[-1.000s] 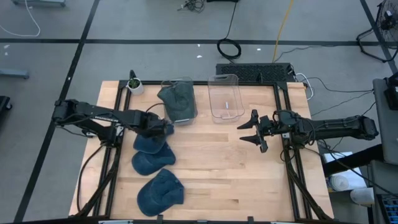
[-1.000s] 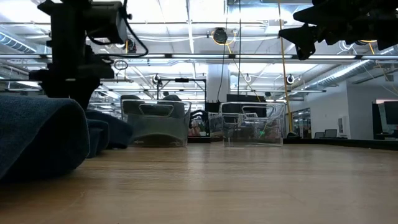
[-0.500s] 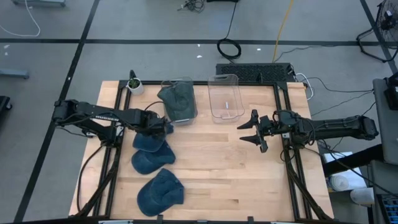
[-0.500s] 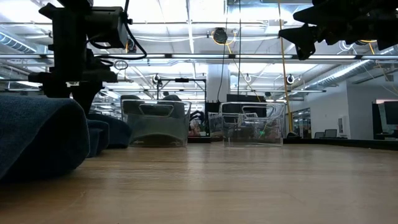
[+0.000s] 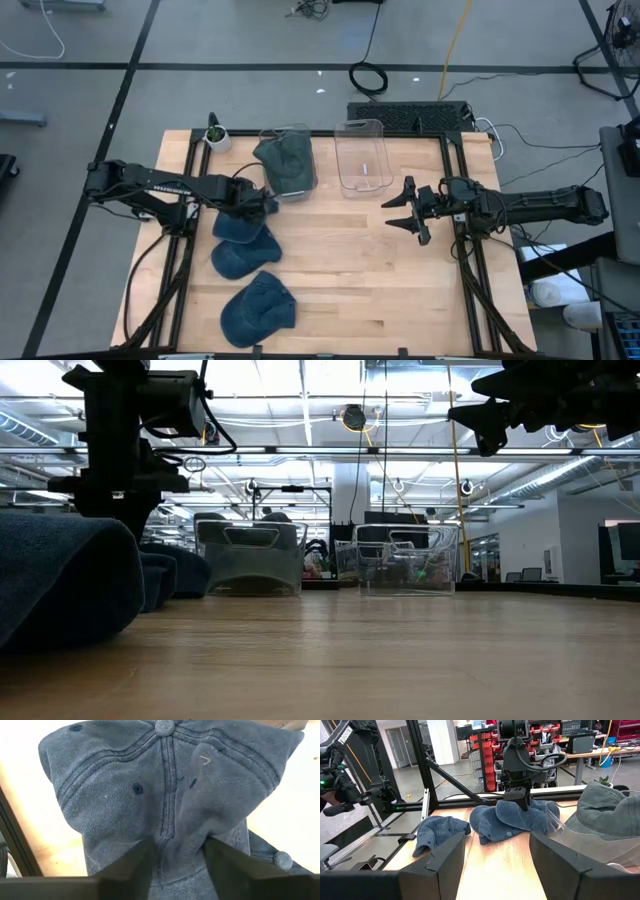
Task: Pick & Place hat
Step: Put the top blue cap into the right transparent bin
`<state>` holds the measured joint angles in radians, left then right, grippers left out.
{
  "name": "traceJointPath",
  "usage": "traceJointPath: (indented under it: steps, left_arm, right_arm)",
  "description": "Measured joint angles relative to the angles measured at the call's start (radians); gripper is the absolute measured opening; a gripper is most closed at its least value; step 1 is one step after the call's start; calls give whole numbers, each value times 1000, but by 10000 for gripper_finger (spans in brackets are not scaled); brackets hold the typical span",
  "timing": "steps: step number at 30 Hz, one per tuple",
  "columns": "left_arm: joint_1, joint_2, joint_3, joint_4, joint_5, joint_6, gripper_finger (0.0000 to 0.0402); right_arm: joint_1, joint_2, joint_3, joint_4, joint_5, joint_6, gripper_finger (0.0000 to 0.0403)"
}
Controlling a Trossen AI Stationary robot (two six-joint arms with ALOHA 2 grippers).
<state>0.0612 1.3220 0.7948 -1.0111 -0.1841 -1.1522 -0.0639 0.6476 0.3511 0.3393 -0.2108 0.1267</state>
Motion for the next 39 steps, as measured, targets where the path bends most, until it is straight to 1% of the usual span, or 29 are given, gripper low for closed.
traceJointPath:
  steps: [7,8,9,12,14,16,19,26,33,39]
  left_arm:
    - [0,0,0,0,-9,2,37]
    - [0,0,0,0,-16,3,20]
    - [0,0,0,0,-22,3,11]
    - [0,0,0,7,-17,55,11]
    - [0,0,3,18,23,101,7]
    - [0,1,28,0,31,123,5]
    - [-5,1,85,-50,15,138,4]
    - [-46,1,223,-180,-44,132,3]
    - [-99,0,310,-316,-76,70,1]
    - [-145,0,366,-349,-82,53,1]
  right_arm:
    - [0,0,0,0,0,0,210]
    - [0,0,0,0,0,0,210]
    - [0,0,0,0,0,0,210]
    - [0,0,0,0,0,0,210]
    - [0,0,0,0,0,0,210]
    - [0,0,0,0,0,0,210]
    - [0,0,0,0,0,0,210]
    - [0,0,0,0,0,10,210]
    - [0,0,0,0,0,6,210]
    - [0,0,0,0,0,2,210]
